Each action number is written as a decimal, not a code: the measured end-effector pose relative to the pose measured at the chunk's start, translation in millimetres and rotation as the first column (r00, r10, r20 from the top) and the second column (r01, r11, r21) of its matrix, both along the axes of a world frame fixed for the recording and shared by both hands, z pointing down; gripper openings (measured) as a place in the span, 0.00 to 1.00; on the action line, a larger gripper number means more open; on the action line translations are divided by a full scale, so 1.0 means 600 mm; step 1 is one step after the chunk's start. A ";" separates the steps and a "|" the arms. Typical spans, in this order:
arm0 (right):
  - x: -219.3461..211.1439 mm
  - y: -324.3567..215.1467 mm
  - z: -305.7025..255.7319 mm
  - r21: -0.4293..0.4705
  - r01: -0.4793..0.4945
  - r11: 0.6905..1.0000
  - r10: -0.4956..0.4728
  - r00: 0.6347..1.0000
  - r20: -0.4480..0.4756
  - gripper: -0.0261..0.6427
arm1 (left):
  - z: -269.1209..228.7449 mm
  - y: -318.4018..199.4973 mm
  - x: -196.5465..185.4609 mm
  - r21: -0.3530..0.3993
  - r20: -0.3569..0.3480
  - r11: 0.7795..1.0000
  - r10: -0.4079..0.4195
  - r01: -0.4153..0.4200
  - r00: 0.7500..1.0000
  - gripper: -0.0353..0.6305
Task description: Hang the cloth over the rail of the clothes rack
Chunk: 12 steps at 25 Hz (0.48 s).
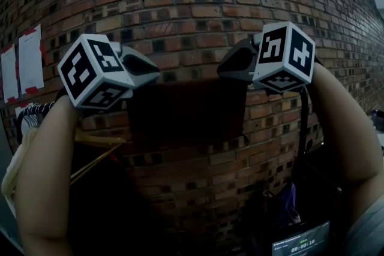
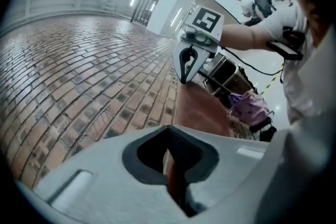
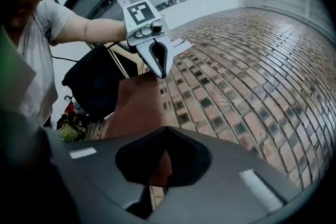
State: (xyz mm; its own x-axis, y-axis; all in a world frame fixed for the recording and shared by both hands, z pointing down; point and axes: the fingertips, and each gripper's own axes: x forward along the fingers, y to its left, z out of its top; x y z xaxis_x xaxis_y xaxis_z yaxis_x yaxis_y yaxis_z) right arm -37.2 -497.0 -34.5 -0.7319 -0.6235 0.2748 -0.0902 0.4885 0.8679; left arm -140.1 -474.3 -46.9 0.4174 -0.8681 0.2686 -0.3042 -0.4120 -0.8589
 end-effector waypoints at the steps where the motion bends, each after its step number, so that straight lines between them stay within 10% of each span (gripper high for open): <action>1: 0.004 0.020 0.010 0.000 0.022 1.000 -0.022 1.000 0.012 0.04 | 0.012 0.020 0.010 0.004 -0.018 1.000 0.014 -0.014 1.000 0.06; 12: 0.026 0.198 0.312 -0.276 0.205 0.939 -0.154 0.969 0.194 0.04 | 0.351 0.162 0.137 -0.124 -0.103 0.978 0.156 -0.169 0.982 0.06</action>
State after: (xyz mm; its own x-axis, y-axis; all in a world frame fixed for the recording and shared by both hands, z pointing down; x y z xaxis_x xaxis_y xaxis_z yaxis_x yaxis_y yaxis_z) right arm -21.7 -378.4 152.7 -0.8751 -0.3880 0.2892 -0.1082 0.7393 0.6646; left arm -58.1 -377.2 163.9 0.5783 -0.7461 0.3300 -0.2989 -0.5701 -0.7653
